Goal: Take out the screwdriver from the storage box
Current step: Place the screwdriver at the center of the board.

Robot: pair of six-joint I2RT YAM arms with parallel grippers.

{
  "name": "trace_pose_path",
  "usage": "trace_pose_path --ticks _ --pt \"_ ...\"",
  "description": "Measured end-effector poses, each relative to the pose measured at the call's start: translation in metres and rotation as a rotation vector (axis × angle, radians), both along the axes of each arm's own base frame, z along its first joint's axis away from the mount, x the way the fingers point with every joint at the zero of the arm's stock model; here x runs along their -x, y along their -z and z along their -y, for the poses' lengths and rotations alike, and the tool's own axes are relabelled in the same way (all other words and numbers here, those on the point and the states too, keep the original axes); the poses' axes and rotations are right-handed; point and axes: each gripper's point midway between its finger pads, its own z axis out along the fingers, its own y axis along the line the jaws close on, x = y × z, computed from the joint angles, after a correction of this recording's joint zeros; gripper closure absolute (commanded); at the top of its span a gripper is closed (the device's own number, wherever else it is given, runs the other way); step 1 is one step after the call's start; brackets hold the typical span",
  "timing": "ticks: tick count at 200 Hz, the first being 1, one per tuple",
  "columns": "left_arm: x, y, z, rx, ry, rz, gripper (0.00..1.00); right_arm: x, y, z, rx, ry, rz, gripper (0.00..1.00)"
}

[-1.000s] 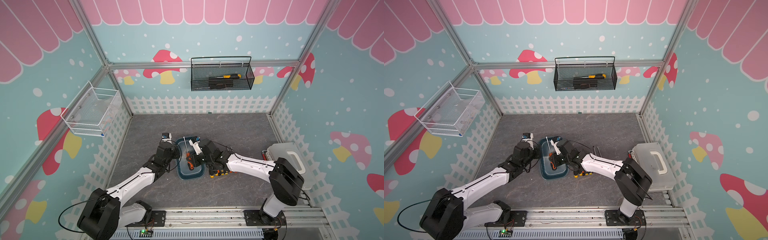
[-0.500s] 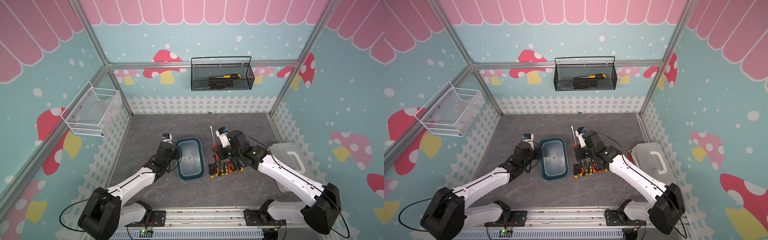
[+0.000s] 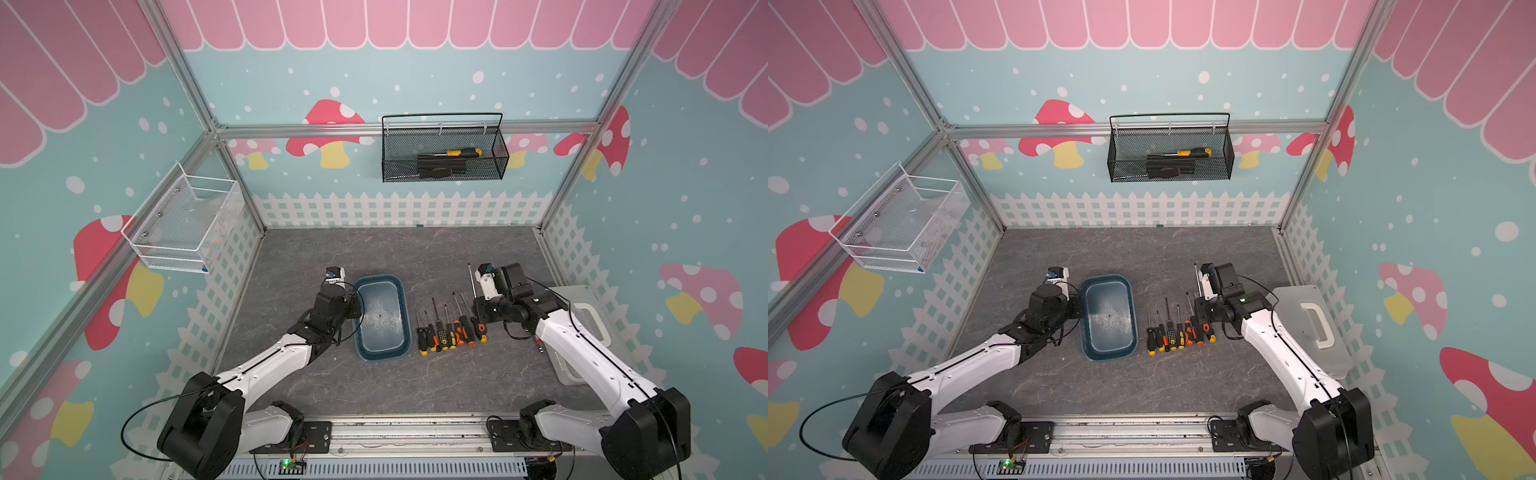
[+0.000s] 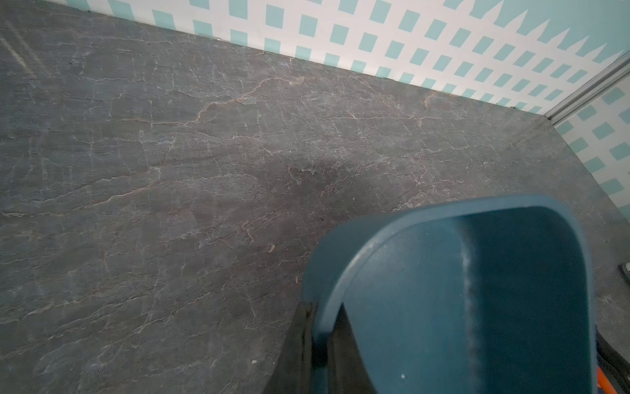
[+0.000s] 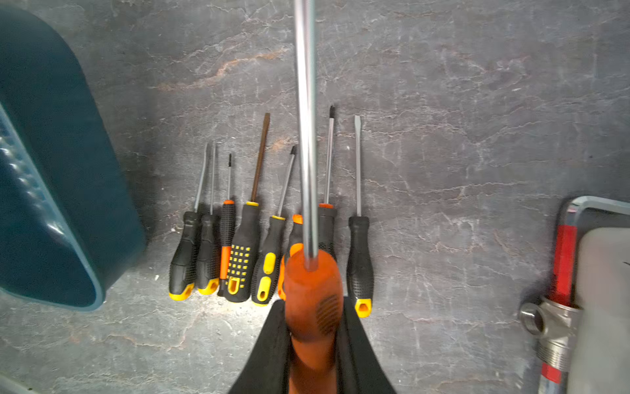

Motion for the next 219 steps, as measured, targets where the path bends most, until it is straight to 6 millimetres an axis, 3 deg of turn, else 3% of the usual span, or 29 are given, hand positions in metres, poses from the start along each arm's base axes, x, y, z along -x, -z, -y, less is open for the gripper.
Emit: trace_pose_path --ticks 53,106,219 --pt "-0.002 0.004 0.003 0.010 0.007 -0.005 1.00 -0.005 0.015 0.030 0.042 0.053 -0.041 1.00" --pt "-0.002 0.004 0.003 0.011 0.007 -0.005 1.00 -0.003 0.051 0.036 0.050 0.054 -0.142 1.00" --pt "-0.002 0.003 0.004 0.013 0.009 -0.005 1.00 -0.026 0.097 0.052 0.047 0.085 -0.222 1.00"
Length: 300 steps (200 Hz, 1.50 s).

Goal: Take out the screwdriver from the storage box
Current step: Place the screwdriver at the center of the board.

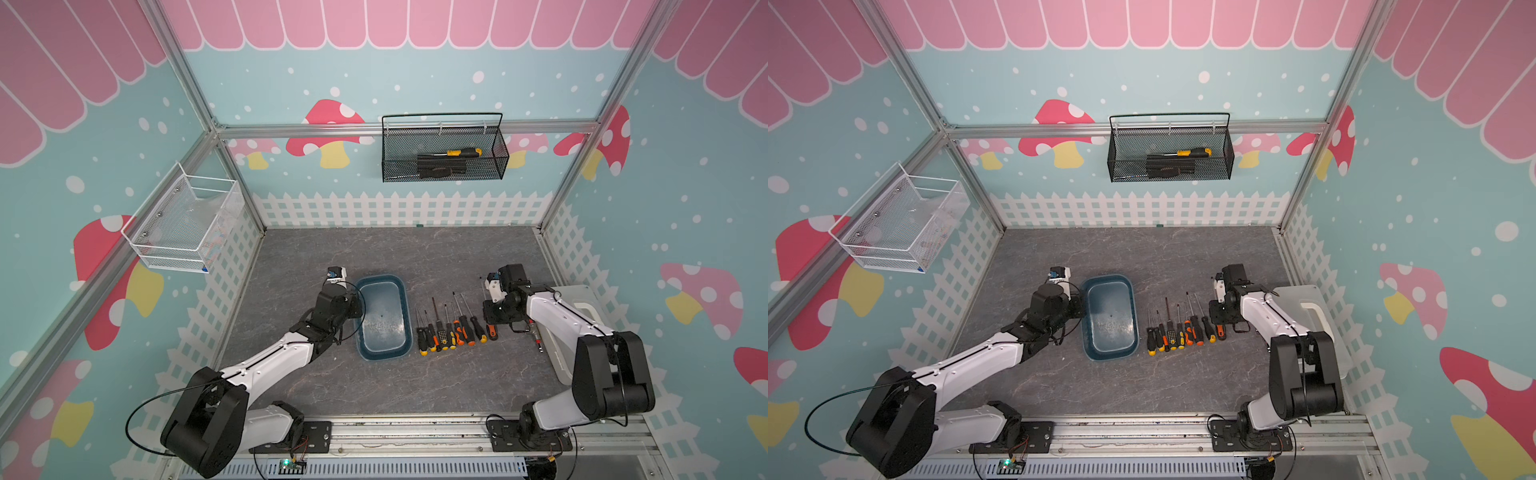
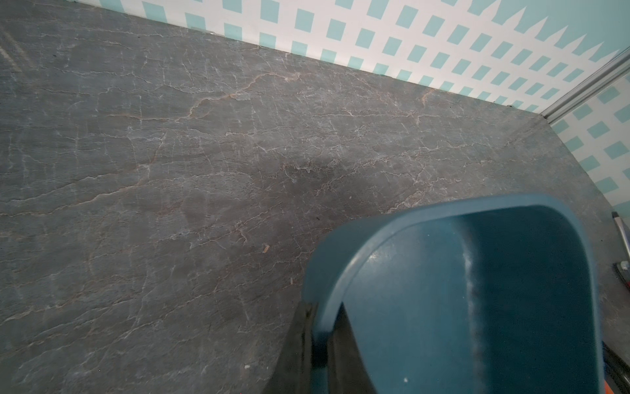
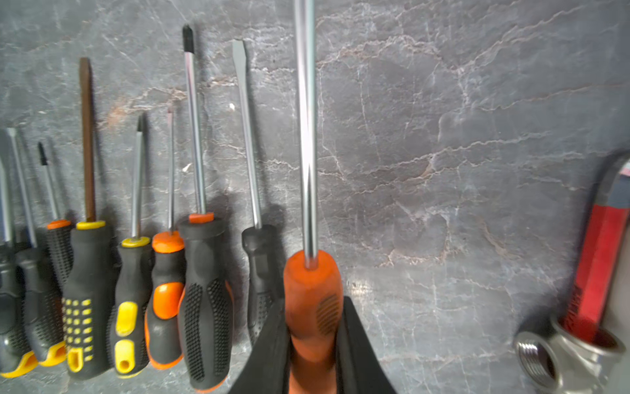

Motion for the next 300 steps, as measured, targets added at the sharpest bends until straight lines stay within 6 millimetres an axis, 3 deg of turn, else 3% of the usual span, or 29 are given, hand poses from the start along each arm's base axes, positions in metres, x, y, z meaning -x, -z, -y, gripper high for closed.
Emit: trace_pose_path --ticks 70,212,300 --pt "0.000 0.000 0.000 0.000 0.000 0.000 1.00 -0.005 0.021 0.003 -0.012 -0.001 -0.041 1.00" --pt "0.000 0.000 0.000 0.000 0.000 0.000 1.00 -0.014 0.030 0.001 -0.065 -0.008 -0.066 0.96" --pt "0.000 0.000 0.000 0.000 0.000 0.000 1.00 -0.016 0.030 -0.004 -0.087 -0.024 -0.068 0.80"
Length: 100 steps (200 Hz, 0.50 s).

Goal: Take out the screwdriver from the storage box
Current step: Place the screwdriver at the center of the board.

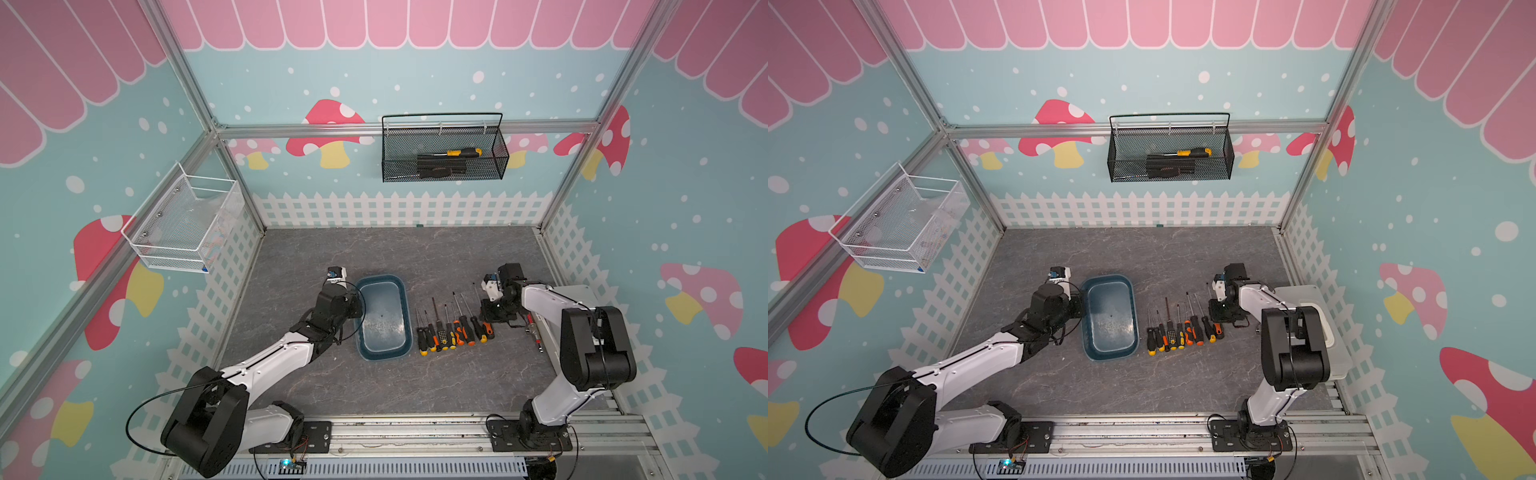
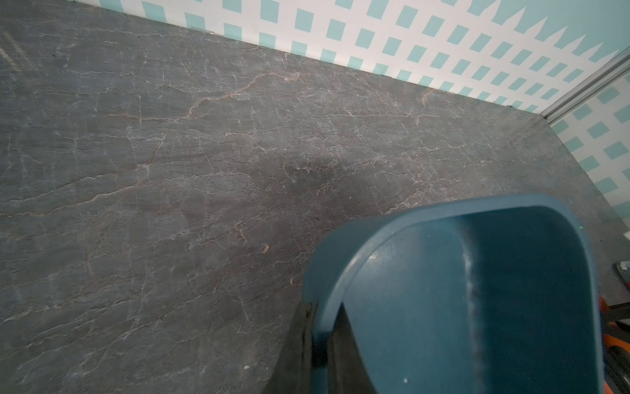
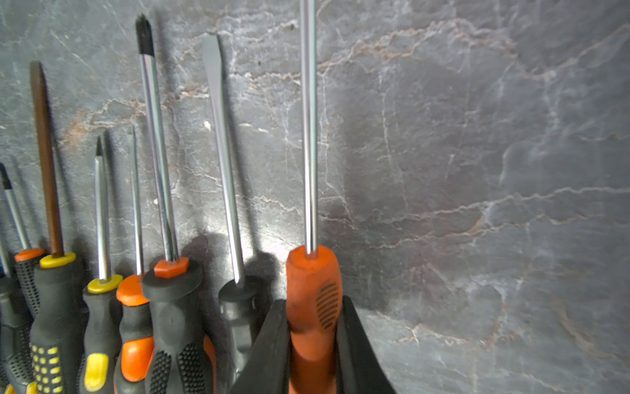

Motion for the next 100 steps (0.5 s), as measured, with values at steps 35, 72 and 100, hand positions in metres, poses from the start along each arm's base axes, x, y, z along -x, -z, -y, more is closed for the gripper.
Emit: trace_pose_path --ticks 35,72,100 --pt "-0.0001 -0.0002 0.0000 0.000 0.000 0.000 1.00 0.0001 0.0005 0.0006 0.000 0.000 -0.002 0.74" --pt "-0.0001 -0.0002 0.0000 0.000 0.000 0.000 1.00 0.0008 0.0021 0.0022 0.005 -0.003 -0.007 0.67" --pt "-0.0005 0.0018 0.0002 -0.002 0.000 -0.004 1.00 0.0008 0.0021 0.0026 0.006 -0.001 -0.007 0.66"
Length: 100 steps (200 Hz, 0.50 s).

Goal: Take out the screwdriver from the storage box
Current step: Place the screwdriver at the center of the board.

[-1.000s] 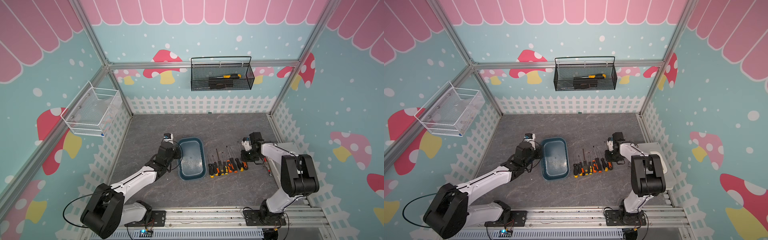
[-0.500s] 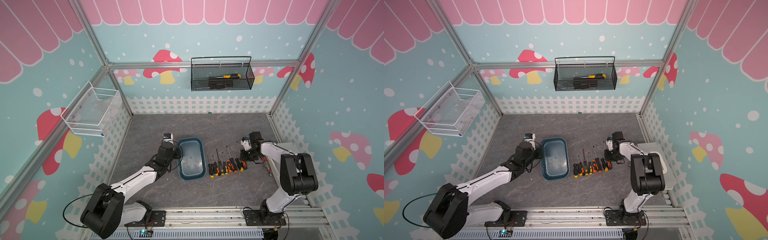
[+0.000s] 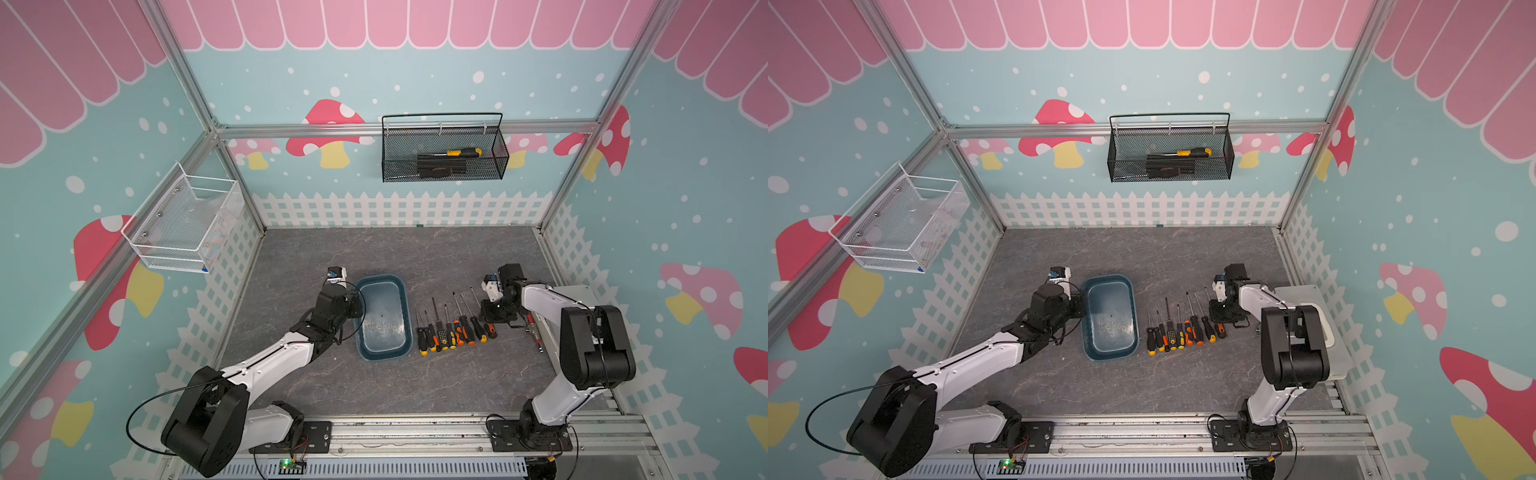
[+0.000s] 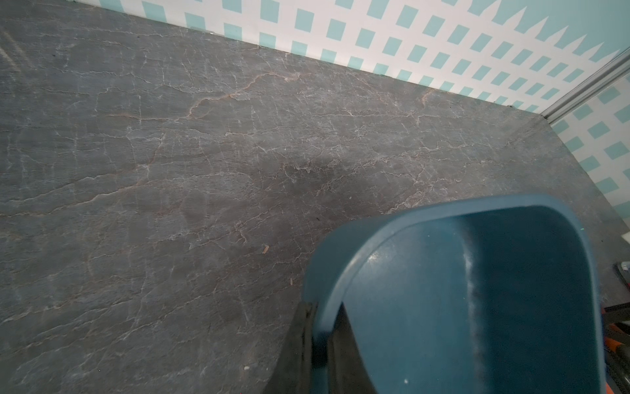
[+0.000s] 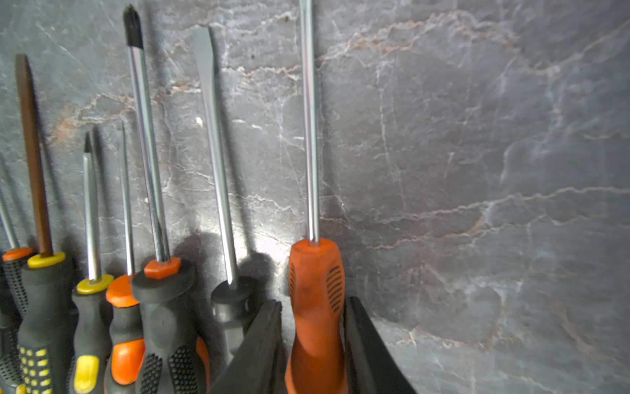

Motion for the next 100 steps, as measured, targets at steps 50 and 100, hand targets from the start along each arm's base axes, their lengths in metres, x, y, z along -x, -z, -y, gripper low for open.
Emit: trace_pose_path --ticks 50,100 --pt "-0.002 0.006 0.001 -0.009 0.000 -0.017 1.00 0.000 -0.002 -0.001 -0.006 0.003 0.004 0.65" --pt "-0.016 0.006 0.009 -0.036 0.013 -0.060 1.00 -0.005 -0.027 -0.005 -0.035 0.014 0.073 0.63"
